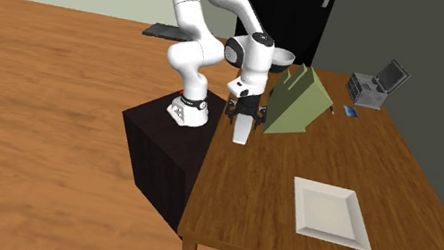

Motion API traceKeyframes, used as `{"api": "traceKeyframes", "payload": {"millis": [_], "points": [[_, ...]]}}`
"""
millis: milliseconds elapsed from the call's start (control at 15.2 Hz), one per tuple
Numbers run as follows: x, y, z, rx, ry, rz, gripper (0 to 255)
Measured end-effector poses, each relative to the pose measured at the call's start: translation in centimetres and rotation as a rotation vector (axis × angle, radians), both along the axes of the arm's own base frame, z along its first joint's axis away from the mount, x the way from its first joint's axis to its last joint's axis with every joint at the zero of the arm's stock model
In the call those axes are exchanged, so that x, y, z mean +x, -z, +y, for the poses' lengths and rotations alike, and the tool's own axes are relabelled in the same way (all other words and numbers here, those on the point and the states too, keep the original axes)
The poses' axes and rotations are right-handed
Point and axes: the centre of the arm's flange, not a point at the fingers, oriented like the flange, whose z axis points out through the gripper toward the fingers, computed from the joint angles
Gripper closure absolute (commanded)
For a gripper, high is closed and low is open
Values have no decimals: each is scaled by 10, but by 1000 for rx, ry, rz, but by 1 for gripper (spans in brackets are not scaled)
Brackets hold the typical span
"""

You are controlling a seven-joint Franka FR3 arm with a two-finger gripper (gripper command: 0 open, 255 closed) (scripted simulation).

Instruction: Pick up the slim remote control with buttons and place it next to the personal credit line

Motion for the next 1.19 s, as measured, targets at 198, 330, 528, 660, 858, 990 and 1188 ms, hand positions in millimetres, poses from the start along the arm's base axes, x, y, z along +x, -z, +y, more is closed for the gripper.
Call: {"api": "traceKeyframes", "payload": {"millis": [198, 330, 528, 660, 858, 990, 1188], "points": [[0, 0, 0, 0, 0, -1, 255], [0, 0, 0, 0, 0, 0, 255], [0, 0, 0, 0, 0, 0, 255], [0, 0, 0, 0, 0, 0, 255], [0, -3, 0, 0, 0, 0, 255], [0, -11, 0, 0, 0, 0, 255], [-1, -27, 1, 0, 0, -1, 255]]}}
